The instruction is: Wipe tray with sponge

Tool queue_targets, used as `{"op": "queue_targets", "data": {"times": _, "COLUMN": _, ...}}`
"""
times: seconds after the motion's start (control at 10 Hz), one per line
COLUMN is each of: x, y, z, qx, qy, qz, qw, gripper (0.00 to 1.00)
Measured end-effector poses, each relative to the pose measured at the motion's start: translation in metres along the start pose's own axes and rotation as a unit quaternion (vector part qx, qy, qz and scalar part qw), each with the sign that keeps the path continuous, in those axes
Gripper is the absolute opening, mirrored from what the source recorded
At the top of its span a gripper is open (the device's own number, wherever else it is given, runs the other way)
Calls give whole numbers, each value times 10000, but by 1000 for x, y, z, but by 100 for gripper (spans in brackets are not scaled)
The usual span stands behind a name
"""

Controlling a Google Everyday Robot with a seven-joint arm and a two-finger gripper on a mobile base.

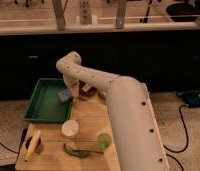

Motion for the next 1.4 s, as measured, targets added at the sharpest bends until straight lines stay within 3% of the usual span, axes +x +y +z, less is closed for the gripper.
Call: {"op": "queue_targets", "data": {"times": 1.4, "x": -13, "y": -6, "z": 5, "qx": 10, "qy": -91, "qz": -218, "qw": 9997, "gripper": 2}}
